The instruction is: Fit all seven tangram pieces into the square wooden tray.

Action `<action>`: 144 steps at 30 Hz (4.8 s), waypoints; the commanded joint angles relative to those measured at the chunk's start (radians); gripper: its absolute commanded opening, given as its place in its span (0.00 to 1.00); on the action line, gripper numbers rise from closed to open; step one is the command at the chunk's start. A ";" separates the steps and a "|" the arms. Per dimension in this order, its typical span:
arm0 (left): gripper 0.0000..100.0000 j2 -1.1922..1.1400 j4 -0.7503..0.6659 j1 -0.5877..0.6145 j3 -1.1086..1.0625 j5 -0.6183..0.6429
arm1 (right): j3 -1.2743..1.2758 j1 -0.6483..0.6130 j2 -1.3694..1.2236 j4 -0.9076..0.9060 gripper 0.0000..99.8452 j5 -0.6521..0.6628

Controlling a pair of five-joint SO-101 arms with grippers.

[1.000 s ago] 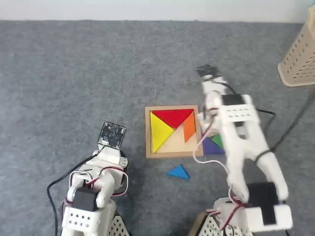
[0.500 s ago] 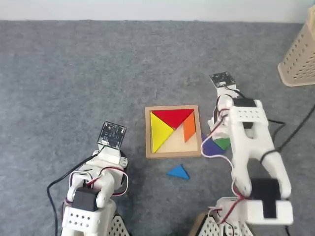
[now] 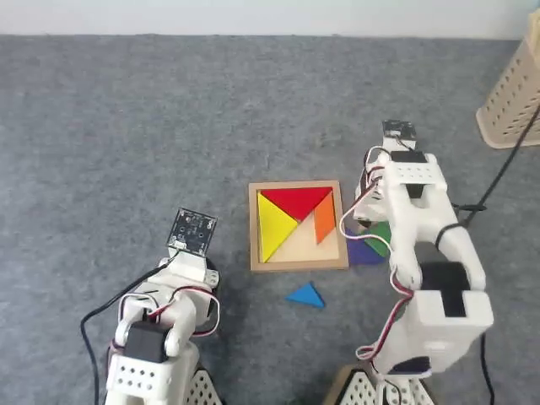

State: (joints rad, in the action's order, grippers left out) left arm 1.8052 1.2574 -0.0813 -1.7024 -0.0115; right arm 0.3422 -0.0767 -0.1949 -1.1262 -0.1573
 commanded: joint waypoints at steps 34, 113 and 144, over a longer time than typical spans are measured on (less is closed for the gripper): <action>0.01 0.020 0.006 0.003 0.018 0.006 | -0.227 -0.031 -0.018 -0.101 0.14 -0.091; 0.01 0.020 0.006 0.003 0.018 0.006 | -0.353 -0.120 -0.225 -0.196 0.22 0.098; 0.01 0.020 0.006 0.003 0.018 0.006 | -0.347 -0.153 0.082 -0.318 0.05 0.091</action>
State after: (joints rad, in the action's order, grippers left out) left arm 1.8052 1.2574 -0.0813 -1.7024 -0.0115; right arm 0.0353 -0.1995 -0.2440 -1.4055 -0.0790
